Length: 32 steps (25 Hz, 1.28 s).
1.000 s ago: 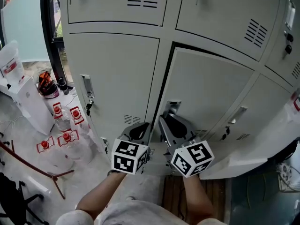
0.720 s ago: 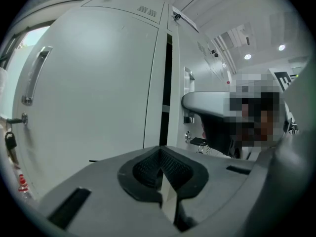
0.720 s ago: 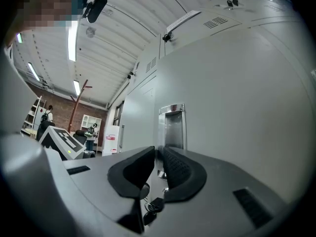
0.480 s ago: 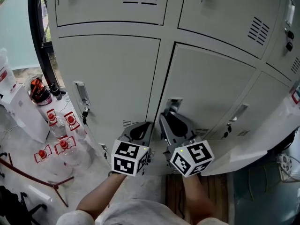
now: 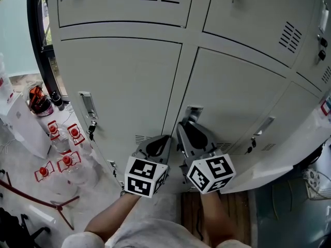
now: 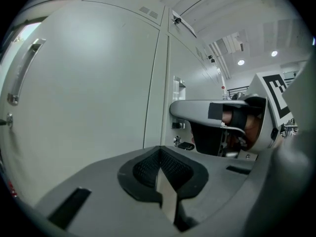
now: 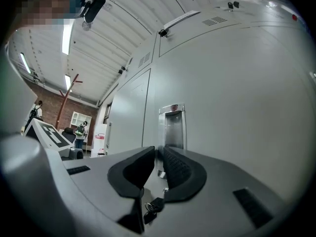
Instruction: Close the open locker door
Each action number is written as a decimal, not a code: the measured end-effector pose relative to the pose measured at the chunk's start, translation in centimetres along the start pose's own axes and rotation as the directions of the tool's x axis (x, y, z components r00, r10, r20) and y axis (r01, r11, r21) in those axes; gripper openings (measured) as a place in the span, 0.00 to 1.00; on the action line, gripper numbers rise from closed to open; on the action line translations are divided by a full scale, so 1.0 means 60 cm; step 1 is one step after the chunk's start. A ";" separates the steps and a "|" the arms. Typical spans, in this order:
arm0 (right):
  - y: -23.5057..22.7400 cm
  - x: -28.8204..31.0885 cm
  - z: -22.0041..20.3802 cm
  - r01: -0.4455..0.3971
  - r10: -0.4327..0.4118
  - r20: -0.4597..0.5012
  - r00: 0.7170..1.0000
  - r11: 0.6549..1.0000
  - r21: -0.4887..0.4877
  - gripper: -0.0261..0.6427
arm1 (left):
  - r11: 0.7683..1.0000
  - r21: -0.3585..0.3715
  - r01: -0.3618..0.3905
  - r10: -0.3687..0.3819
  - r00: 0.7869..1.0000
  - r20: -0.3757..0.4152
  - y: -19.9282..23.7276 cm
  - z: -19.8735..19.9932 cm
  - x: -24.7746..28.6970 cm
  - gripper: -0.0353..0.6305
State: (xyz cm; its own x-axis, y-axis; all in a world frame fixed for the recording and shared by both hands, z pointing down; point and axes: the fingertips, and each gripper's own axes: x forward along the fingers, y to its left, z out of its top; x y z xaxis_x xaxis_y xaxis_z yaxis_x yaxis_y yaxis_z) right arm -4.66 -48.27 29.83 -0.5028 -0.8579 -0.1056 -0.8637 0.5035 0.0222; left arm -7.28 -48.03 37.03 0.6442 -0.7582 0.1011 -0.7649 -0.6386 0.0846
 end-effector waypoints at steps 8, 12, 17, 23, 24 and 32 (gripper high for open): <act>-0.007 0.010 -0.001 0.029 -0.029 -0.002 1.000 1.000 -0.007 0.11 | 1.000 0.002 0.015 -0.015 1.000 0.001 -0.001 -0.001 0.008 0.06; -0.007 0.012 0.000 0.036 -0.036 0.008 0.999 0.999 -0.015 0.11 | 1.000 0.005 0.016 -0.016 1.000 0.005 0.000 -0.001 0.010 0.06; -0.004 0.011 -0.002 0.045 -0.045 0.004 0.999 0.999 -0.026 0.11 | 1.000 0.001 0.013 -0.013 1.000 0.000 0.002 -0.004 0.007 0.06; 0.000 0.009 -0.001 0.038 -0.038 -0.004 0.999 0.999 -0.038 0.11 | 1.000 -0.008 0.000 0.000 1.000 -0.002 0.009 -0.005 0.001 0.06; 0.001 0.008 -0.001 0.038 -0.038 -0.006 0.999 0.998 -0.041 0.11 | 1.000 -0.009 0.000 0.000 1.000 -0.002 0.008 -0.006 -0.001 0.06; 0.003 -0.002 -0.003 0.071 -0.074 -0.030 0.997 0.992 -0.102 0.12 | 1.000 -0.011 0.005 -0.005 1.000 0.002 -0.001 -0.006 -0.016 0.06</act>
State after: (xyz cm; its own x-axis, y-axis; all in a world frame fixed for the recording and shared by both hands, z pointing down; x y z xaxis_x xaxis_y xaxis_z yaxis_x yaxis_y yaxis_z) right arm -4.77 -48.07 30.01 -0.4381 -0.8956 -0.0770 -0.8961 0.4283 0.1163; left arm -7.86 -47.25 37.31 0.6483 -0.7549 0.0991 -0.7613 -0.6413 0.0956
